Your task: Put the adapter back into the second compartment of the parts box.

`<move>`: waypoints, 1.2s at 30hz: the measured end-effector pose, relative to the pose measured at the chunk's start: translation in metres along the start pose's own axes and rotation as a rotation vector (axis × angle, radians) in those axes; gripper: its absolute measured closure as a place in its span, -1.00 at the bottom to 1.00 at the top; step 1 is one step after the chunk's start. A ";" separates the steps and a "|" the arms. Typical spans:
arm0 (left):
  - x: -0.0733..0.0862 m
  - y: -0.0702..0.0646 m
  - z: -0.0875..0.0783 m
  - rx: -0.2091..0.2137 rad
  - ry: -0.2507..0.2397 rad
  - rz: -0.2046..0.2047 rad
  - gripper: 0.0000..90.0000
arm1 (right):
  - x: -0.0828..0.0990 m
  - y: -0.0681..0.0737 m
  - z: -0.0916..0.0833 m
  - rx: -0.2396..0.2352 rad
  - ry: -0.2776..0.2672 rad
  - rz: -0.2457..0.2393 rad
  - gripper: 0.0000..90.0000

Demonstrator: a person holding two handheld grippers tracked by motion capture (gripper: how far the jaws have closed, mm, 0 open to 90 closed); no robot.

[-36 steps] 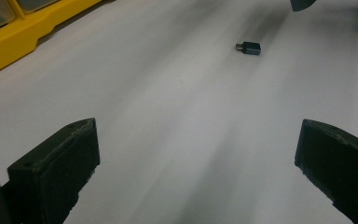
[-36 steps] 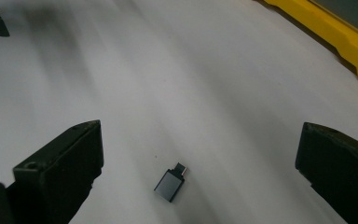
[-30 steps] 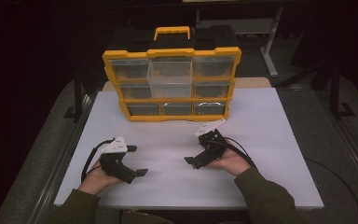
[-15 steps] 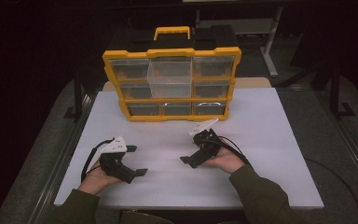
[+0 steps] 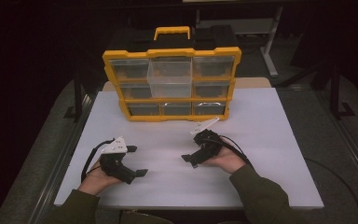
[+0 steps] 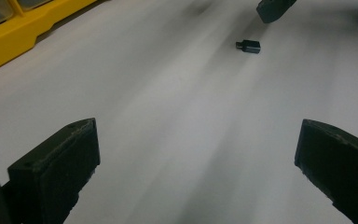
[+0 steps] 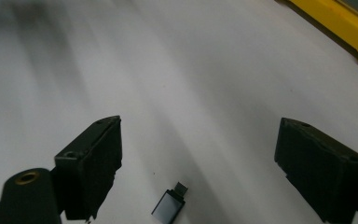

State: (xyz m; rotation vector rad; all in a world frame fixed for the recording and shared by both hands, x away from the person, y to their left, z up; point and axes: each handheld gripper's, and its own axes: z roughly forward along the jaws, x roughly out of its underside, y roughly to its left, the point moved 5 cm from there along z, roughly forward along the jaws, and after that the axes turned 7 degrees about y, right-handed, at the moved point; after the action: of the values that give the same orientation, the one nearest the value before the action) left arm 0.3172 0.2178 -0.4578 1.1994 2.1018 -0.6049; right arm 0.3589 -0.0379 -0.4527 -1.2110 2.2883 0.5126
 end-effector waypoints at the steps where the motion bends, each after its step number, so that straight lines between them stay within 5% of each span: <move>1: 0.000 0.000 0.000 0.001 0.000 -0.001 -1.00 | 0.001 0.000 0.000 0.000 0.007 0.005 -0.64; 36: 0.000 -0.002 0.000 0.002 0.005 0.012 -1.00 | 0.024 0.011 0.013 -0.037 0.160 -0.003 0.17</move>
State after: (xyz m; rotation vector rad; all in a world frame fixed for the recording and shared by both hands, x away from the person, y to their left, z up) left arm 0.3158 0.2171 -0.4578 1.2152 2.0965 -0.5991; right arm 0.3413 -0.0408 -0.4764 -1.3158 2.4197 0.4739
